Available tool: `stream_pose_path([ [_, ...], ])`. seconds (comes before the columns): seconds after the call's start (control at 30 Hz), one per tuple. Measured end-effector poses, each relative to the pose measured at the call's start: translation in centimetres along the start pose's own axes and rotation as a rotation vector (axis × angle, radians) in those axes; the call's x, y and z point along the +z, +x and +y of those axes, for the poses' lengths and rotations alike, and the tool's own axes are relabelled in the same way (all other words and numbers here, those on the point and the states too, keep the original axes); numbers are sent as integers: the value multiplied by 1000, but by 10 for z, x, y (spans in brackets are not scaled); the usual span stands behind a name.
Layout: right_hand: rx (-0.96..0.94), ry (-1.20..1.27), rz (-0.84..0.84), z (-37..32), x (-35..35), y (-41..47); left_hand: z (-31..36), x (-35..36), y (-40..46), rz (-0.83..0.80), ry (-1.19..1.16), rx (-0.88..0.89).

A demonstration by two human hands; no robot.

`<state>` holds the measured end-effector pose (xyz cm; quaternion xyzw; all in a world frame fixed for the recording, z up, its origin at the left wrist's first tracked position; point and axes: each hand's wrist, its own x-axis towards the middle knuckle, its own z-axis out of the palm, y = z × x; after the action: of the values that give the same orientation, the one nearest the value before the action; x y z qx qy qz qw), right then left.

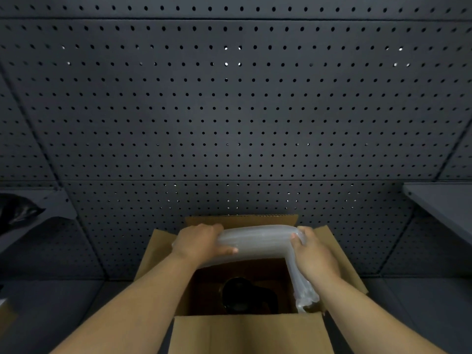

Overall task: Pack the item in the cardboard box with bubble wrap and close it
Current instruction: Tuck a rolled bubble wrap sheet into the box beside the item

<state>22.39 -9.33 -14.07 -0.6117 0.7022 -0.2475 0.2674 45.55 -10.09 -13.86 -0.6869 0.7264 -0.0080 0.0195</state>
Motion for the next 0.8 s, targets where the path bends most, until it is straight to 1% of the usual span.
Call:
stream_pose_path([
  [0.13,15,3,3,2,6,7,-2,2,5,-19,7,16],
  [0.43,56,1,0,12,24,17,1,20,16,-101,-33,-10],
  [0.63,38,15,37,18,38,30,2,30,17,-110,-106,-19],
  [0.8,-14,-18,81,25,48,33,1,40,24,-138,-145,-23],
])
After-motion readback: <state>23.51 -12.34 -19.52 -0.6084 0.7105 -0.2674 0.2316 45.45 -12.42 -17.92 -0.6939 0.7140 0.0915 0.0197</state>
